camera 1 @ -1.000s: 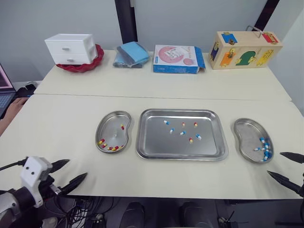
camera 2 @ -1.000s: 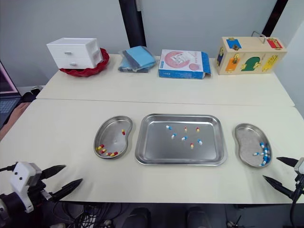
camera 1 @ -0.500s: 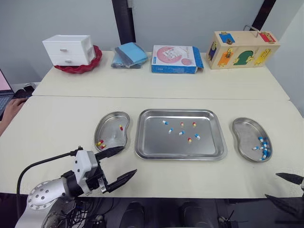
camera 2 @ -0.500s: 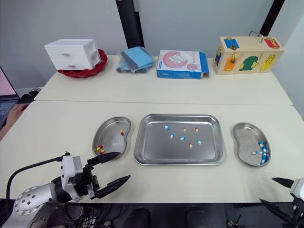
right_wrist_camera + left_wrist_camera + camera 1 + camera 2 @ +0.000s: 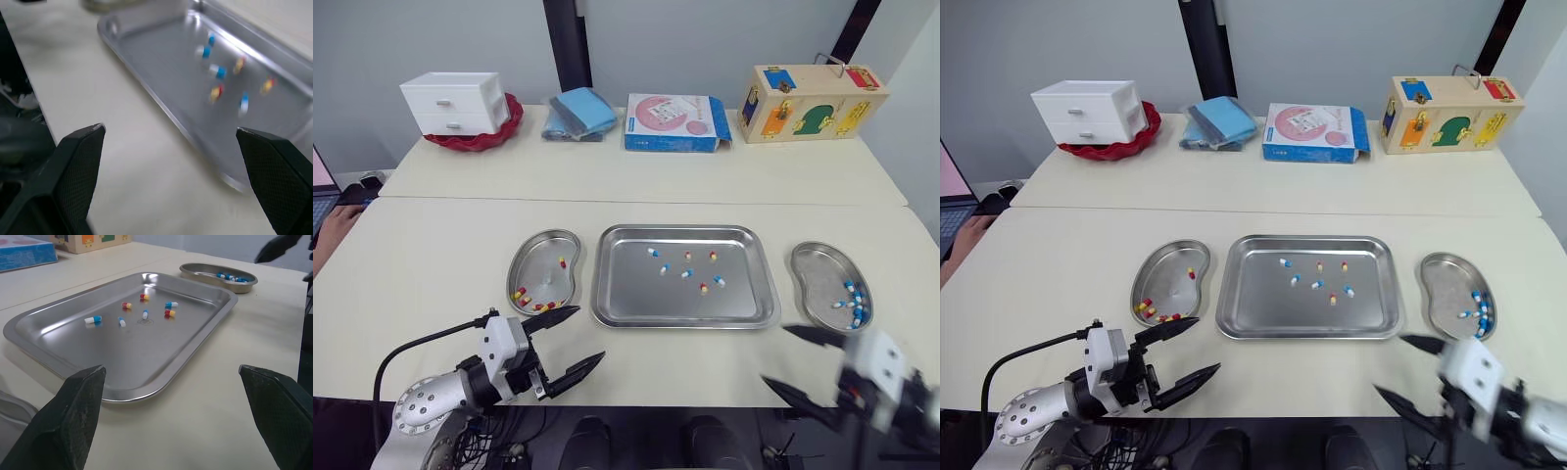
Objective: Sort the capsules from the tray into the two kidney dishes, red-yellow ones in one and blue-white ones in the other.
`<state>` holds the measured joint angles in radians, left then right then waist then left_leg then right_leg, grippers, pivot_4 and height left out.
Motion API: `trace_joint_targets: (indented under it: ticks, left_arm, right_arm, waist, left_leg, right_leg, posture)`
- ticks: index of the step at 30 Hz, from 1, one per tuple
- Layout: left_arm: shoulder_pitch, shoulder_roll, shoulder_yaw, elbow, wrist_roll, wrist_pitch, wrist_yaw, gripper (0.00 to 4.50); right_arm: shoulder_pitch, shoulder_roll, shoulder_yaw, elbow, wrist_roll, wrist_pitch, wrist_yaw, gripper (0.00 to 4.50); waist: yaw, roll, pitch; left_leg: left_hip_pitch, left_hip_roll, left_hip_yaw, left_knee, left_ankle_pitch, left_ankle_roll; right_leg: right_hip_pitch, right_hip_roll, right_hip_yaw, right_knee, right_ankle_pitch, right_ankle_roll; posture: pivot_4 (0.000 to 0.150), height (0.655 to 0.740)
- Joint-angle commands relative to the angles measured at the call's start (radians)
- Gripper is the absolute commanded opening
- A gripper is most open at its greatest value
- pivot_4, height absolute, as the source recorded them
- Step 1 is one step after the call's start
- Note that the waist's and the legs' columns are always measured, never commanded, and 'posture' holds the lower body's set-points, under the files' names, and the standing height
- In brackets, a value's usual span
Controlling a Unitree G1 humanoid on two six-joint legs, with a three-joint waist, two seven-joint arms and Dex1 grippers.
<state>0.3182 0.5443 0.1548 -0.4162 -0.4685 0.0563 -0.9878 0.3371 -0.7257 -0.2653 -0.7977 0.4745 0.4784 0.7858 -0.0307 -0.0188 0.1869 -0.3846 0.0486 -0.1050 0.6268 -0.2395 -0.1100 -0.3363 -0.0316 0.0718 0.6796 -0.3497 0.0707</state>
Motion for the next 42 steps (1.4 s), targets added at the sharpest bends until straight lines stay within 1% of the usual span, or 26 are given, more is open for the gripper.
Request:
trace_joint_targets:
  ticks: [1, 5, 7, 10, 16, 22, 28, 35, 38, 42]
  left_arm:
    - [-0.008, -0.002, -0.019, -0.013, 0.004, -0.011, 0.016, 4.49]
    - [-0.014, -0.008, -0.045, -0.004, 0.019, -0.019, 0.029, 4.49]
    - [-0.02, -0.011, -0.055, -0.006, 0.023, -0.018, 0.037, 4.5]
    - [-0.028, -0.013, -0.069, -0.008, 0.027, -0.017, 0.05, 4.5]
    - [-0.039, -0.011, -0.086, -0.017, 0.031, -0.012, 0.072, 4.5]
    - [-0.047, -0.012, -0.096, -0.034, 0.034, 0.0, 0.095, 4.5]
    - [-0.042, -0.007, -0.104, -0.051, 0.031, 0.008, 0.113, 4.5]
    - [-0.047, -0.004, -0.107, -0.054, 0.031, 0.015, 0.124, 4.5]
    - [-0.051, -0.004, -0.108, -0.053, 0.032, 0.018, 0.127, 4.5]
    - [-0.052, -0.005, -0.109, -0.05, 0.033, 0.017, 0.127, 4.5]
  right_arm:
    - [-0.185, 0.016, 0.151, -0.001, 0.008, 0.15, -0.104, 4.5]
    - [-0.428, 0.072, 0.355, 0.129, -0.1, 0.218, -0.181, 4.5]
    - [-0.543, 0.11, 0.44, 0.201, -0.148, 0.255, -0.209, 4.12]
    - [-0.679, 0.165, 0.532, 0.289, -0.203, 0.302, -0.236, 3.25]
    - [-0.848, 0.244, 0.638, 0.437, -0.281, 0.348, -0.249, 3.25]
    - [-0.916, 0.303, 0.663, 0.556, -0.32, 0.377, -0.252, 3.25]
    - [-0.941, 0.326, 0.671, 0.638, -0.355, 0.375, -0.243, 3.25]
    - [-0.936, 0.329, 0.668, 0.669, -0.376, 0.381, -0.229, 3.25]
    - [-0.93, 0.329, 0.67, 0.672, -0.384, 0.383, -0.224, 2.7]
    - [-0.924, 0.331, 0.668, 0.668, -0.386, 0.388, -0.218, 1.68]
  waist:
    - [0.0, 0.0, 0.0]
    - [0.002, 0.0, 0.0]
    - [-0.001, 0.0, 0.0]
    - [-0.002, 0.001, 0.0]
    - [-0.001, 0.001, 0.0]
    - [-0.002, 0.001, 0.0]
    - [-0.003, 0.001, 0.001]
    - [-0.004, 0.001, 0.0]
    - [-0.004, 0.001, 0.0]
    - [-0.004, 0.001, 0.0]
  left_leg:
    - [0.0, 0.0, 0.0, 0.0, 0.0, 0.0]
    - [-0.002, 0.0, -0.002, -0.001, 0.0, 0.0]
    - [-0.003, 0.0, -0.002, 0.0, 0.0, 0.0]
    - [-0.004, 0.0, -0.002, -0.001, 0.0, 0.0]
    - [-0.014, 0.0, -0.003, 0.0, 0.0, 0.0]
    - [-0.014, 0.0, -0.003, 0.0, 0.0, 0.0]
    - [-0.014, 0.0, -0.003, 0.0, 0.0, 0.0]
    - [-0.014, 0.0, -0.003, 0.0, 0.0, 0.0]
    - [-0.014, 0.0, -0.003, 0.0, 0.0, 0.0]
    - [-0.014, 0.0, -0.003, 0.0, 0.0, 0.0]
  right_leg:
    - [0.0, 0.0, 0.0, 0.0, 0.0, 0.0]
    - [-0.001, 0.0, -0.002, 0.0, 0.0, 0.0]
    - [-0.002, 0.0, -0.001, 0.0, 0.0, -0.001]
    - [-0.005, 0.0, -0.001, 0.001, 0.0, -0.001]
    - [-0.014, 0.001, -0.002, 0.002, 0.0, -0.001]
    - [-0.016, 0.001, -0.002, 0.003, 0.0, -0.001]
    - [-0.016, 0.001, -0.002, 0.003, 0.0, -0.001]
    - [-0.016, 0.001, -0.002, 0.003, 0.0, -0.001]
    - [-0.016, 0.001, -0.002, 0.003, 0.0, -0.001]
    - [-0.016, 0.001, -0.002, 0.003, 0.0, -0.001]
  posture:
    - [0.15, 0.74]
    - [0.15, 0.74]
    - [0.15, 0.74]
    - [0.15, 0.74]
    - [0.15, 0.74]
    - [0.15, 0.74]
    - [0.15, 0.74]
    - [0.15, 0.74]
    - [0.15, 0.74]
    - [0.15, 0.74]
